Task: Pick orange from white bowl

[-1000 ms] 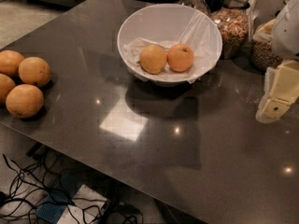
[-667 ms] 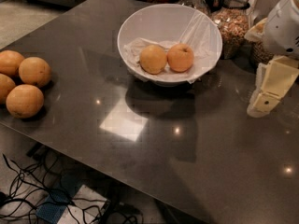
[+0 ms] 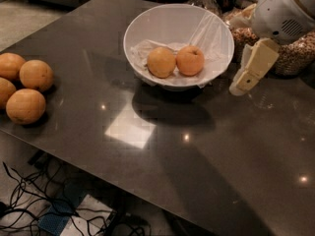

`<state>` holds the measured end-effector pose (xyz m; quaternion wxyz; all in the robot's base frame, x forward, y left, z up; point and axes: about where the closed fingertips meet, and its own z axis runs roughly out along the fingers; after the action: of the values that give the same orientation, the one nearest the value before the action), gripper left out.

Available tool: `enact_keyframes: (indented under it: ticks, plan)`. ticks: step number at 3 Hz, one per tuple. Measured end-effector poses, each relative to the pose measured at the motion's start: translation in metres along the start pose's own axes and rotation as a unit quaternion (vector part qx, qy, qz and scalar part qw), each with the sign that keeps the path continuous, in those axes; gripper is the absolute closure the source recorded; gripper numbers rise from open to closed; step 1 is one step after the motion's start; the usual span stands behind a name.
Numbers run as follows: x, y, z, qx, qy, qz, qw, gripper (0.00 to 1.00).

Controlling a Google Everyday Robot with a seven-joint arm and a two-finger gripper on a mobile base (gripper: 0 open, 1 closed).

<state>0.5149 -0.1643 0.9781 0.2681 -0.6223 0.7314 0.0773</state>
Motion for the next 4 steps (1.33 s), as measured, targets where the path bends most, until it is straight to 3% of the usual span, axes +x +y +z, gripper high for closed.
enact_keyframes:
  ticks: [1,2,4]
  plan:
    - [-0.017,-0.014,0.003,0.015,-0.035,-0.023,0.9990,0.00]
    - [-0.017,-0.014,0.003,0.015,-0.036,-0.023,0.9990,0.00]
    - [-0.016,-0.057,0.024,0.042,-0.064,-0.036,0.9964,0.00]
